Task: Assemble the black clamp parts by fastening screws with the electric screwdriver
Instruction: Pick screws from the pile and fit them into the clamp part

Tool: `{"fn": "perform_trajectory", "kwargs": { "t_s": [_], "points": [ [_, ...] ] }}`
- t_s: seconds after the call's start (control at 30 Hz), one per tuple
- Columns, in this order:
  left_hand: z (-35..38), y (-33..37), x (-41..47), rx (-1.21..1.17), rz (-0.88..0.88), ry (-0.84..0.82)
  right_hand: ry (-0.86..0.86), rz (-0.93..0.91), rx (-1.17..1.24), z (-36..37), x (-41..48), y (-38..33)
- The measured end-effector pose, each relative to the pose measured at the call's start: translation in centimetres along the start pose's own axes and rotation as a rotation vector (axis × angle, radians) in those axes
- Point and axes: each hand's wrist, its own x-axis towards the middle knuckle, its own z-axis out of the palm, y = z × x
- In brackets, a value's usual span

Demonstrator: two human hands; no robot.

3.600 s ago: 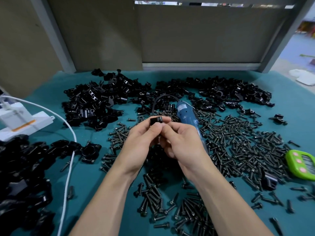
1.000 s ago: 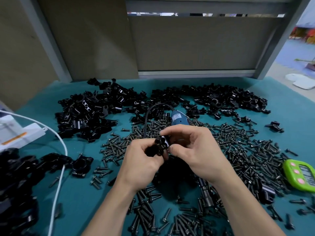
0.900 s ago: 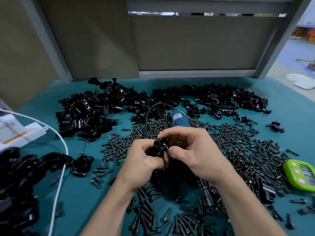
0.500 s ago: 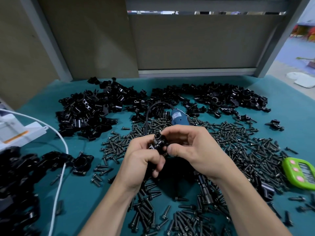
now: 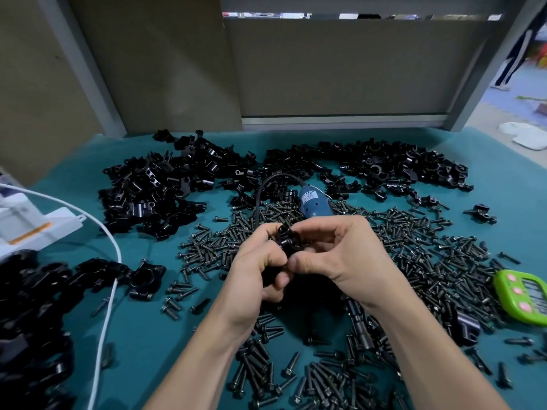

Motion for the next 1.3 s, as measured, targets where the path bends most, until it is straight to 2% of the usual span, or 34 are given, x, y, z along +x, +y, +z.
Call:
{"fn": "perform_trajectory", "kwargs": {
  "t_s": [0.1, 0.23, 0.5, 0.6, 0.73, 0.97, 1.03, 1.13, 1.2, 1.3],
  "points": [
    [-0.3, 0.0, 0.0, -0.011, -0.073, 0.014, 0.010, 0.016, -0.129, 0.3, 0.0, -0.1],
    [-0.8, 0.1, 0.0, -0.049, -0.111, -0.009, 0.035, 0.023, -0.167, 0.8, 0.0, -0.1],
    [-0.3, 0.2, 0.1, 0.265, 0.055, 0.087, 0.210, 0.027, -0.217, 0.8, -0.3, 0.2],
    [0.2, 0.6, 0.1, 0.152, 0.051, 0.062, 0.244, 0.048, -0.260, 0.7, -0.3, 0.2],
    [0.3, 0.8, 0.2, -0.034, 0.044, 0.129, 0.283, 0.057, -0.300, 1.5, -0.2, 0.2],
    [-0.5, 1.1, 0.7, -0.129, 0.029, 0.260, 0.319, 0.018, -0.413, 0.9, -0.4, -0.5],
    [-1.3, 1.3, 0.8, -0.140, 0.034, 0.321, 0.291, -0.003, -0.570, 0.1, -0.4, -0.8],
    [-2.2, 1.6, 0.8, -0.157, 0.040, 0.356, 0.144, 0.044, -0.794, -0.2, -0.5, -1.0],
    [-2.3, 1.8, 0.8, -0.158, 0.041, 0.366, 0.055, 0.085, -0.887, -0.1, -0.5, -1.1],
    [-2.4, 1.9, 0.6, -0.122, 0.022, 0.339, 0.031, 0.110, -0.956, -0.6, -0.7, -1.7]
  ]
}}
